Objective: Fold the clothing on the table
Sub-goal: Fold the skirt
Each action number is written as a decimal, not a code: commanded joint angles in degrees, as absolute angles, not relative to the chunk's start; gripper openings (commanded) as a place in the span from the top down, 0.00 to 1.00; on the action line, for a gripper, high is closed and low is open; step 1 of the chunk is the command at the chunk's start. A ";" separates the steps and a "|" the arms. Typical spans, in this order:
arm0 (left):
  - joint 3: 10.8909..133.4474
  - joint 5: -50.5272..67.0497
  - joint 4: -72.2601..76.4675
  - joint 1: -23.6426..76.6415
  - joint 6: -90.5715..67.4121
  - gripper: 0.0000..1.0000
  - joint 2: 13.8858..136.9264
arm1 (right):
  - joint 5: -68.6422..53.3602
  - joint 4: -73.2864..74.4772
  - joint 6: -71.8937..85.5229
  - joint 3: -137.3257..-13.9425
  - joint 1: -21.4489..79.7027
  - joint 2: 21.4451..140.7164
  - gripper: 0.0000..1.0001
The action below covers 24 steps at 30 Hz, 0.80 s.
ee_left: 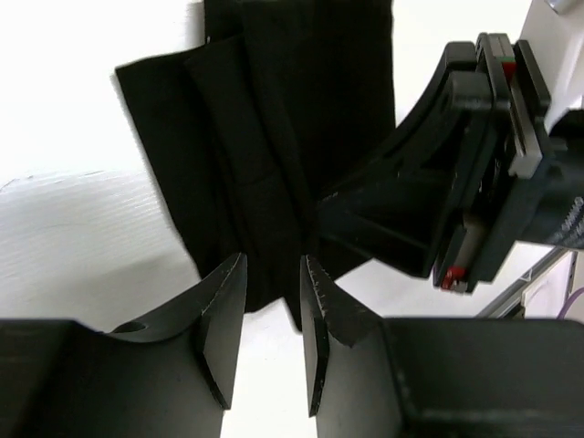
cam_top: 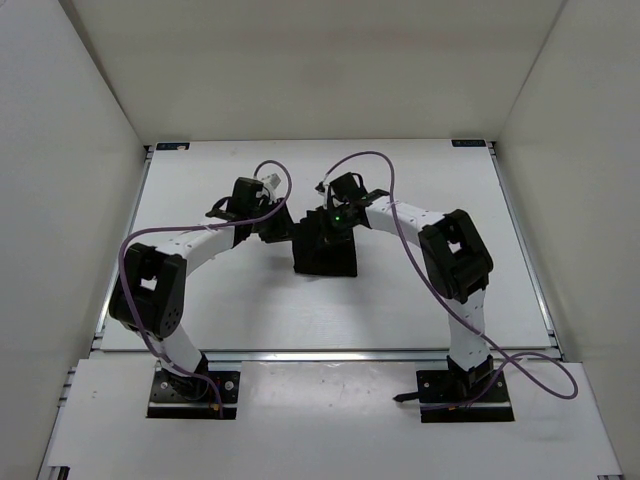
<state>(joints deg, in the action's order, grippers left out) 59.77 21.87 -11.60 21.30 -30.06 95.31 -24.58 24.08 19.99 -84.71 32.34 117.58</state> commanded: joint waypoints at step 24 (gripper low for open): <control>58.27 22.16 -5.72 25.05 -34.36 0.64 95.71 | -25.76 18.81 21.88 -87.82 31.13 114.98 1.00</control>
